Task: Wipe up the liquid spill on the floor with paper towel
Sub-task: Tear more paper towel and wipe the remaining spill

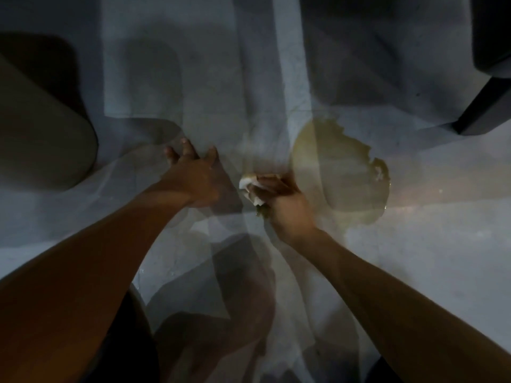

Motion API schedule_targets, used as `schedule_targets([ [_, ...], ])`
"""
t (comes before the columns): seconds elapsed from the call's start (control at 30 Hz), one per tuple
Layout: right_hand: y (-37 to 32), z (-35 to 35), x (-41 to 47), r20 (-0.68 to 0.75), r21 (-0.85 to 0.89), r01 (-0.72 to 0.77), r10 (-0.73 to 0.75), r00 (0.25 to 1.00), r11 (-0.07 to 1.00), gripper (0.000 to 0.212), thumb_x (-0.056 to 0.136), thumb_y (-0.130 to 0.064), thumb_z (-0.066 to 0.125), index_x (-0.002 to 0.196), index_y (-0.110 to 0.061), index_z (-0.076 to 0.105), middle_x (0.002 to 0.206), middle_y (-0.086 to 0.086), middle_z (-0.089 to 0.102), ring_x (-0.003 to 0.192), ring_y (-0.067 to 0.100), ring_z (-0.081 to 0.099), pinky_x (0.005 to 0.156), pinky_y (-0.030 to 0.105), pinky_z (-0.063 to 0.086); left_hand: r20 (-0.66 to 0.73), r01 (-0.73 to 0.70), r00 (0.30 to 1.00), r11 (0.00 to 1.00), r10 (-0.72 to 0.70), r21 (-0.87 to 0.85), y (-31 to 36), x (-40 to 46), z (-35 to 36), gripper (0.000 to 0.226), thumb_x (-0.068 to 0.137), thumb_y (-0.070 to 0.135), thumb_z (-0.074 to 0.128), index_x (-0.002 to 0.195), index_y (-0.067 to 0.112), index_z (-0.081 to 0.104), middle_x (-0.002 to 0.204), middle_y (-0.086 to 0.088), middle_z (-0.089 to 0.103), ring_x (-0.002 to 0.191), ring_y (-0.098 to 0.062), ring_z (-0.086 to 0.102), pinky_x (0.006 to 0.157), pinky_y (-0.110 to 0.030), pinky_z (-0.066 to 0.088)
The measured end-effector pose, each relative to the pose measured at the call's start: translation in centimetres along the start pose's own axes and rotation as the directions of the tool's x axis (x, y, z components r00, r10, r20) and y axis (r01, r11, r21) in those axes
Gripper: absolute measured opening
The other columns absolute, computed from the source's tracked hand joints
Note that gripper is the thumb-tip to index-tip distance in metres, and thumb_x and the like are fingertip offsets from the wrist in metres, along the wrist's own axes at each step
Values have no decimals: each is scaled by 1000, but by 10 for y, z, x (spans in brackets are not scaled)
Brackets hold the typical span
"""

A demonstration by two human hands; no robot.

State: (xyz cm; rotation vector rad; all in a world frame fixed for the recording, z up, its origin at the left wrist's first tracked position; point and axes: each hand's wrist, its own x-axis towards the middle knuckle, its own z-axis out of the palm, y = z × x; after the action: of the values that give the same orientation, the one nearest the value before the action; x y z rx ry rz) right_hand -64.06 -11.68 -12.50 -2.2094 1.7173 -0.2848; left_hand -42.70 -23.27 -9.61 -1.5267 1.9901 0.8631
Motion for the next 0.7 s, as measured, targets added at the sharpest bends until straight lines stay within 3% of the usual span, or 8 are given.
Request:
schedule_targets([
  [0.13, 9, -31, 21, -242, 162, -93, 131, 961, 982, 32, 82, -16, 70, 110, -4, 76, 119, 15, 71, 114, 35, 65, 103, 45, 51, 41, 38, 999, 995, -34, -92, -1, -6, -3, 99, 88, 32, 62, 160, 34, -6, 162, -25, -25, 144, -56, -26, 121, -65, 7],
  [0.2, 18, -53, 38, -320, 186, -96, 152, 935, 978, 35, 80, -28, 67, 105, -7, 77, 114, 9, 73, 109, 23, 68, 102, 30, 50, 42, 45, 998, 993, -41, -108, 3, -12, -7, 98, 88, 34, 60, 160, 34, -6, 163, -24, -24, 143, -57, -27, 121, -64, 8],
  [0.3, 56, -71, 70, -353, 160, -253, 295, 888, 954, 23, 82, -14, 64, 101, -12, 77, 107, 4, 73, 102, 19, 65, 93, 7, 38, 43, 23, 999, 999, -21, -39, 14, -22, -17, 88, 93, 28, 50, 162, 21, -5, 163, -31, -14, 146, -57, -19, 120, -66, 3],
  [0.4, 76, -64, 87, -152, 70, -533, 537, 830, 843, 24, 74, -15, 62, 94, -15, 74, 105, 10, 69, 102, 34, 63, 90, 26, 45, 50, 36, 998, 999, -35, -27, 24, -31, -27, 76, 101, 16, 43, 162, 15, -2, 163, -33, -12, 147, -55, -18, 121, -62, 0],
  [0.47, 68, -49, 84, -43, 12, -540, 540, 841, 842, 33, 74, -18, 61, 104, -12, 74, 113, 14, 66, 107, 36, 59, 93, 34, 46, 40, 29, 999, 1000, -29, 5, 24, -31, -26, 76, 102, 22, 43, 162, 14, -2, 162, -34, -12, 147, -55, -17, 121, -63, -2],
  [0.53, 46, -38, 73, -69, 95, -524, 531, 845, 846, 34, 80, -21, 63, 110, -8, 72, 111, 16, 64, 101, 26, 61, 89, 29, 48, 56, 19, 998, 999, -22, 48, 23, -30, -25, 78, 100, 27, 46, 162, 13, 0, 161, -36, -8, 148, -55, -14, 119, -66, -1],
  [0.6, 24, -18, 51, -152, 128, -394, 411, 899, 910, 36, 75, -11, 69, 110, -1, 70, 108, 19, 63, 94, 21, 60, 83, 25, 48, 78, 0, 997, 998, -4, 58, 19, -28, -25, 82, 99, 29, 50, 163, 17, 0, 162, -34, -9, 149, -55, -12, 119, -69, 2],
  [0.7, -10, -1, 23, -101, 79, -206, 213, 972, 975, 39, 64, -13, 80, 102, -13, 75, 110, 10, 68, 95, 32, 58, 81, 33, 48, 142, -13, 990, 997, 1, 78, 12, -21, -24, 86, 96, 23, 47, 161, 20, -9, 159, -38, -16, 146, -56, -21, 117, -70, 1],
])
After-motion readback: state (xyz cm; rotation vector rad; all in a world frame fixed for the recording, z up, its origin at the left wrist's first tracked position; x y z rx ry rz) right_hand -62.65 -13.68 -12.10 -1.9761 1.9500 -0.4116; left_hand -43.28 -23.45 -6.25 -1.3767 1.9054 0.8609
